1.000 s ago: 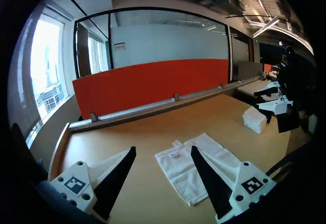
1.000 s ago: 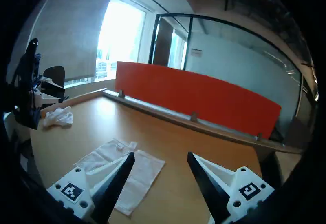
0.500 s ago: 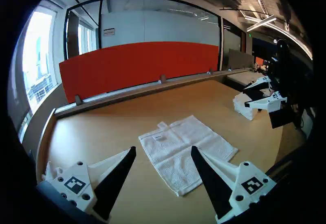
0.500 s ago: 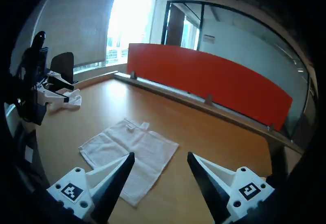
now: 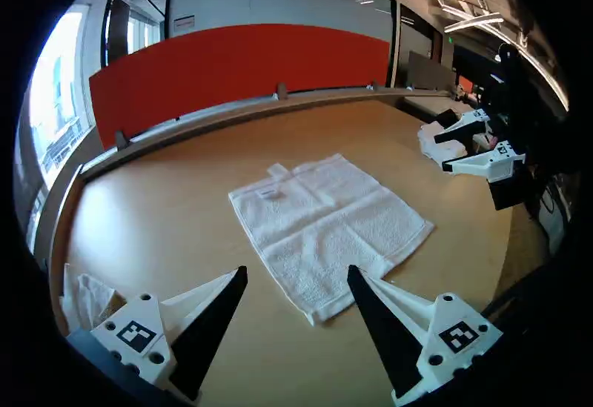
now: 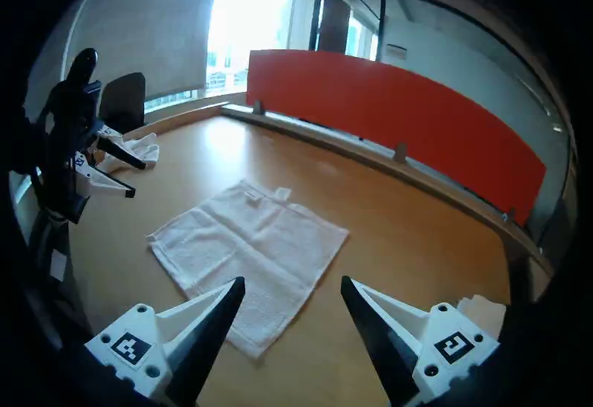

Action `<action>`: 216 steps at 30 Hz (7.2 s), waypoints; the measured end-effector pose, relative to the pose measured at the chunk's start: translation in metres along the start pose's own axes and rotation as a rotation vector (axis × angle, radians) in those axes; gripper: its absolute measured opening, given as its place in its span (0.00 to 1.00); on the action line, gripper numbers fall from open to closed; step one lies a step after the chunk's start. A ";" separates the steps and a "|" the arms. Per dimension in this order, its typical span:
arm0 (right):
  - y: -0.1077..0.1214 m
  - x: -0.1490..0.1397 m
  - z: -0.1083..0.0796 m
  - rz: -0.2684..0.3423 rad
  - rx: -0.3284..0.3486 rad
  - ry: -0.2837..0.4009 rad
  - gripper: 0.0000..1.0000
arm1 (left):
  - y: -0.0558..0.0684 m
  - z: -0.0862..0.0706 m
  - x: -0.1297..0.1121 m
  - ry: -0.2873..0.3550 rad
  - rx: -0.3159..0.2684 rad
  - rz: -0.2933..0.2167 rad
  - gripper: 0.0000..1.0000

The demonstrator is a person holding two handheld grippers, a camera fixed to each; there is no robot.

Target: Fold towel

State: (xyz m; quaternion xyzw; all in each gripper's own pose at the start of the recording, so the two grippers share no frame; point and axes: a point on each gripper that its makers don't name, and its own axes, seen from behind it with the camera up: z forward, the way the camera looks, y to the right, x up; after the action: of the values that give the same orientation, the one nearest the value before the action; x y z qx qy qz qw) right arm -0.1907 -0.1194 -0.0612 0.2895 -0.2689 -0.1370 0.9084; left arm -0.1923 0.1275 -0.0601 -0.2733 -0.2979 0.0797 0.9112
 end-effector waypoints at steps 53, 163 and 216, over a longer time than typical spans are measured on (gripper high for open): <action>-0.044 -0.134 0.043 0.003 0.154 -0.249 0.74 | 0.027 0.068 -0.093 -0.226 -0.068 0.048 0.88; -0.016 -0.007 -0.002 -0.004 0.176 -0.154 0.15 | 0.023 0.011 0.021 -0.202 -0.026 -0.121 0.18; 0.041 -0.056 0.072 0.063 0.034 -0.275 0.62 | -0.034 0.113 -0.005 -0.300 0.117 -0.039 0.63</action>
State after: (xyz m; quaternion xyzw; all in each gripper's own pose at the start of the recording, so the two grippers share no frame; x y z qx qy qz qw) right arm -0.2738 -0.0965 -0.0094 0.2745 -0.4023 -0.1421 0.8617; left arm -0.2627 0.1480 0.0321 -0.1989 -0.4305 0.1193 0.8723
